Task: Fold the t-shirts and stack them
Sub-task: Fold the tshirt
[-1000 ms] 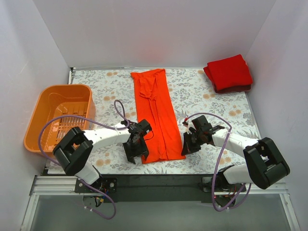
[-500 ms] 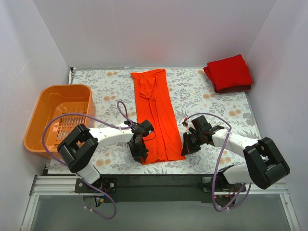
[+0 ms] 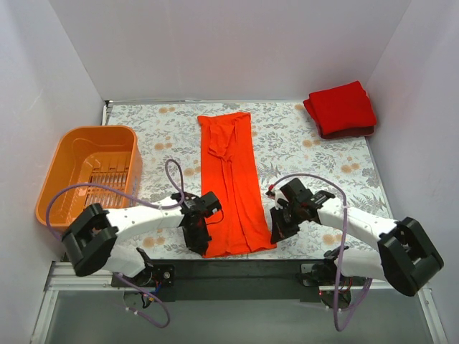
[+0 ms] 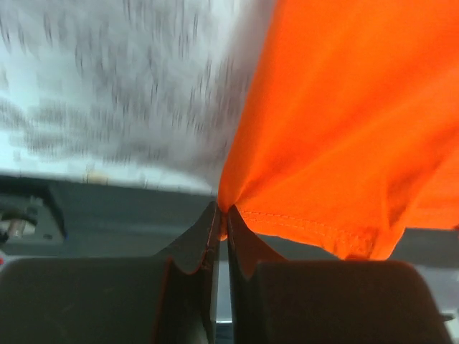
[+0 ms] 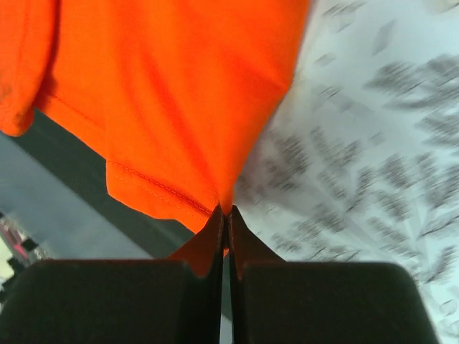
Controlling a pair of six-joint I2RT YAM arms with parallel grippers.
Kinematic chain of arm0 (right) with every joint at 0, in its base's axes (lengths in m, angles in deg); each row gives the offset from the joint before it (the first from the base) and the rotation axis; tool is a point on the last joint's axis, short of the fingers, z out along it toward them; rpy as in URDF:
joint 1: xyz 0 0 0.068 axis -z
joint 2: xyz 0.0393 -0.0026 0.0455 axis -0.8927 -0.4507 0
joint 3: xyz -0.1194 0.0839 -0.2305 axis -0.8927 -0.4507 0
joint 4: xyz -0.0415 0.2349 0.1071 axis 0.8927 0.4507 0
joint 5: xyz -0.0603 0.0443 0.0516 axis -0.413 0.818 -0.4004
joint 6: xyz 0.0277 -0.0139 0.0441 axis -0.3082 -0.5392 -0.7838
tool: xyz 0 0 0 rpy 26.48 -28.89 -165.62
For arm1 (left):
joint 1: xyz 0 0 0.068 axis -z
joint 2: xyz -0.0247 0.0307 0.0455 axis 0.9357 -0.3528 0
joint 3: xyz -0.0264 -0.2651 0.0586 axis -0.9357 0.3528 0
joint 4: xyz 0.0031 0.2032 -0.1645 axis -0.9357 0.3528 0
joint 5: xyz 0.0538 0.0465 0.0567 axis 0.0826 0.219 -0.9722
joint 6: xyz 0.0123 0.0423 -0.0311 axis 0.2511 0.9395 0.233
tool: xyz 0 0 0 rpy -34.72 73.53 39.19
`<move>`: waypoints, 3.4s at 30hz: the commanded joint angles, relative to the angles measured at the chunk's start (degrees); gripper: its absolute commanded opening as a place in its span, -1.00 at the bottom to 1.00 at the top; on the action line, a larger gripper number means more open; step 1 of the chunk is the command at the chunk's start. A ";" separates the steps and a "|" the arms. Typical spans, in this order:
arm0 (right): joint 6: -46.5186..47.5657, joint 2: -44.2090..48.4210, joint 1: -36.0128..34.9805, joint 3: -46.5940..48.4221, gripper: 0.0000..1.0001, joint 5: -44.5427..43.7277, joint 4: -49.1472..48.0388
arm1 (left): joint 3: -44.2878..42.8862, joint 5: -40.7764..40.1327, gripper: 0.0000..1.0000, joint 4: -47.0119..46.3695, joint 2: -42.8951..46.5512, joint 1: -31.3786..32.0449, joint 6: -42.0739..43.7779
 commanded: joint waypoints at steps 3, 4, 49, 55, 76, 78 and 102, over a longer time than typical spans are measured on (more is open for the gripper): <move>-4.08 7.97 -5.16 -0.96 -0.97 1.60 11.93 | 4.67 2.69 -1.00 9.15 11.71 8.94 -6.34; -4.53 8.50 -5.52 -1.05 -0.97 1.87 11.94 | 4.85 3.04 -1.00 8.80 11.81 9.38 -6.70; 13.93 -39.30 9.33 56.69 -0.97 -12.11 7.10 | -33.02 -20.68 -1.00 -16.42 -25.27 -27.70 30.48; 14.10 -40.10 9.60 57.22 -0.97 -12.46 6.40 | -34.35 -21.83 -1.00 -15.99 -25.28 -27.79 30.48; 13.40 -41.14 10.04 58.71 -0.97 -12.81 3.76 | -33.91 -24.73 -1.00 -18.89 -24.39 -27.79 29.52; 13.40 -42.11 10.04 58.89 -0.97 -12.81 3.24 | -33.65 -25.43 -1.00 -18.89 -25.19 -27.97 28.81; 6.99 -27.44 4.51 40.19 -0.28 -12.29 -13.37 | -28.47 -22.27 0.19 -17.74 -10.96 -19.99 23.98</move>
